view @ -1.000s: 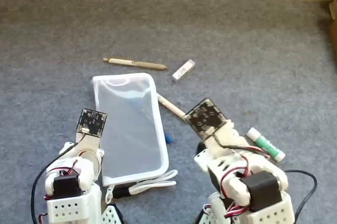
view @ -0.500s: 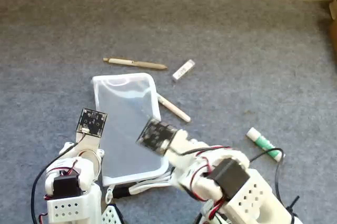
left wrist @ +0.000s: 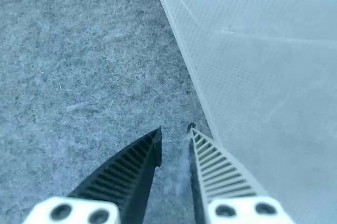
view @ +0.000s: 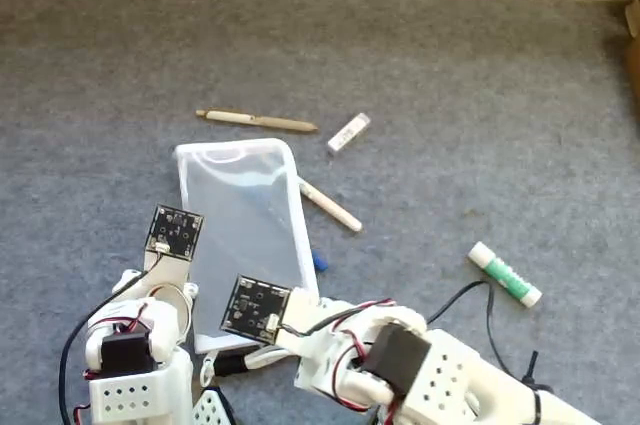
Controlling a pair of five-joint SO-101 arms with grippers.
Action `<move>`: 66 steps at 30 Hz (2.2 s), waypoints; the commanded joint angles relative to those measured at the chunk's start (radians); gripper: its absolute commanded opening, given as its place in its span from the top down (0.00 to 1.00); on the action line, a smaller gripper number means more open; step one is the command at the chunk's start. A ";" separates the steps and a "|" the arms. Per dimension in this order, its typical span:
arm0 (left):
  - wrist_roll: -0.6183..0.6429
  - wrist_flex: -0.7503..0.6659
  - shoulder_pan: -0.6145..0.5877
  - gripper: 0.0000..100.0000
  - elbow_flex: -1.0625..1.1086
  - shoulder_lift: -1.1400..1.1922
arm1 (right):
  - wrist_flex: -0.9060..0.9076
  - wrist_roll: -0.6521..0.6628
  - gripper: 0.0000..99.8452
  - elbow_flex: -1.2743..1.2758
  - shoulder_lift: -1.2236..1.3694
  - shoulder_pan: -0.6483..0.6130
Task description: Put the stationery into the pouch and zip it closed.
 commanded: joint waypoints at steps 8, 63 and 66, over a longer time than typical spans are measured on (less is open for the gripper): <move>-0.005 0.008 -0.012 0.90 0.022 -0.008 | -0.292 -0.014 0.81 0.232 0.007 -0.010; -0.005 0.008 -0.012 0.90 0.022 -0.008 | -0.374 -0.008 0.95 0.335 0.007 0.047; -0.005 0.008 -0.012 0.90 0.022 -0.008 | -0.369 -0.006 0.99 0.335 0.002 0.062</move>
